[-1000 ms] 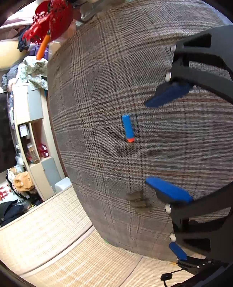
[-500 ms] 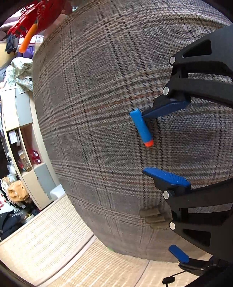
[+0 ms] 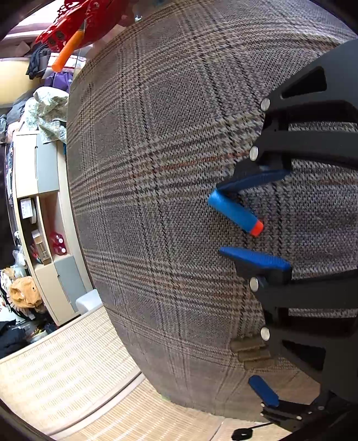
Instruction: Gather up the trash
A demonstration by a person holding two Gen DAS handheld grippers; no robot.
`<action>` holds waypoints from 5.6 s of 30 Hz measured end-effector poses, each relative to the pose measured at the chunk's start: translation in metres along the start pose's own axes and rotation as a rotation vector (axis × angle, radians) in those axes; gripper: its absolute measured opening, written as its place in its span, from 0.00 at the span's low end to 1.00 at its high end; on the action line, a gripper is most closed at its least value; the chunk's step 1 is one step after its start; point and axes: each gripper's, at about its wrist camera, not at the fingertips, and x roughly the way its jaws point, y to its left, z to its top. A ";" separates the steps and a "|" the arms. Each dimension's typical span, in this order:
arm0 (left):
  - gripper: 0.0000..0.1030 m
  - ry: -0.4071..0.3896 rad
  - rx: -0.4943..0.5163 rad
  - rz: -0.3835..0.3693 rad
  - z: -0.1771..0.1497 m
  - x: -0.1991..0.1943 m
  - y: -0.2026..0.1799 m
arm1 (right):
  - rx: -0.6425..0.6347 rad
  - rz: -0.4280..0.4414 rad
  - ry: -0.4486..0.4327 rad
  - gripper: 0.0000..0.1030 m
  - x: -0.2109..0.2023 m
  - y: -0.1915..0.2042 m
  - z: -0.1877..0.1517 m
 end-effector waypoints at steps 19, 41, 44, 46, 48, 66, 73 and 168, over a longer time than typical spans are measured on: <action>0.65 -0.001 -0.008 0.003 -0.002 0.004 0.002 | -0.051 0.019 0.000 0.13 -0.012 -0.006 -0.026; 0.63 -0.038 -0.012 -0.013 -0.071 -0.098 -0.010 | -0.093 0.060 0.023 0.13 -0.093 -0.009 -0.100; 0.63 -0.044 -0.009 -0.019 -0.091 -0.121 -0.016 | -0.099 0.061 0.002 0.13 -0.119 -0.007 -0.115; 0.63 -0.050 -0.014 -0.025 -0.106 -0.136 -0.020 | -0.102 0.069 -0.009 0.13 -0.134 -0.006 -0.127; 0.63 -0.054 -0.018 -0.033 -0.121 -0.148 -0.024 | -0.110 0.073 -0.025 0.13 -0.150 -0.004 -0.145; 0.63 -0.020 -0.031 -0.081 -0.250 -0.205 -0.063 | -0.150 0.113 -0.077 0.13 -0.196 -0.020 -0.265; 0.63 0.052 -0.029 -0.099 -0.283 -0.183 -0.074 | -0.120 0.148 -0.007 0.13 -0.170 -0.026 -0.301; 0.92 -0.596 -0.137 0.057 -0.262 -0.460 -0.044 | -0.159 -0.041 -0.738 0.97 -0.453 -0.001 -0.317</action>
